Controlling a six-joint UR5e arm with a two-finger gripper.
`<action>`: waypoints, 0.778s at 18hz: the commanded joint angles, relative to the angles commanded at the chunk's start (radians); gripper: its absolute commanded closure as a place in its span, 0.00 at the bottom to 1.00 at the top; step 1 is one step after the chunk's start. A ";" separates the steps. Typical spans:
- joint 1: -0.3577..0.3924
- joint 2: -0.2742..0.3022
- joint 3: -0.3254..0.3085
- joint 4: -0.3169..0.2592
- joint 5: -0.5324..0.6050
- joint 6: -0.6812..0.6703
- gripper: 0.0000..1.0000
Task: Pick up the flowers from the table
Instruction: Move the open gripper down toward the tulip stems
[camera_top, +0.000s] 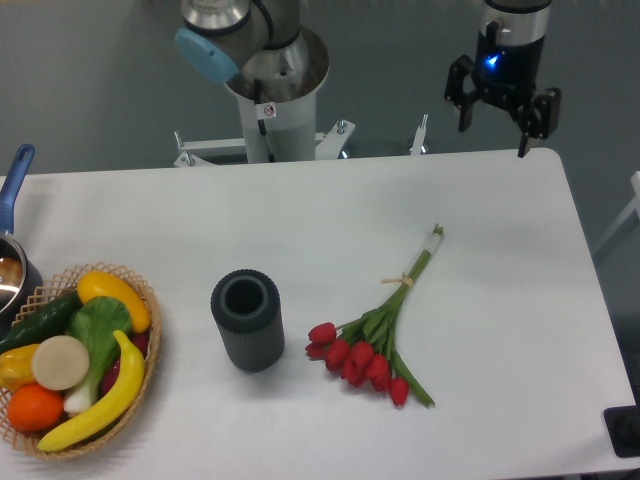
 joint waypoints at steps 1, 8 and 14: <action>0.002 0.000 0.000 0.000 -0.002 0.000 0.00; -0.011 -0.002 -0.012 0.003 0.002 -0.029 0.00; -0.018 -0.009 -0.112 0.147 -0.101 -0.207 0.00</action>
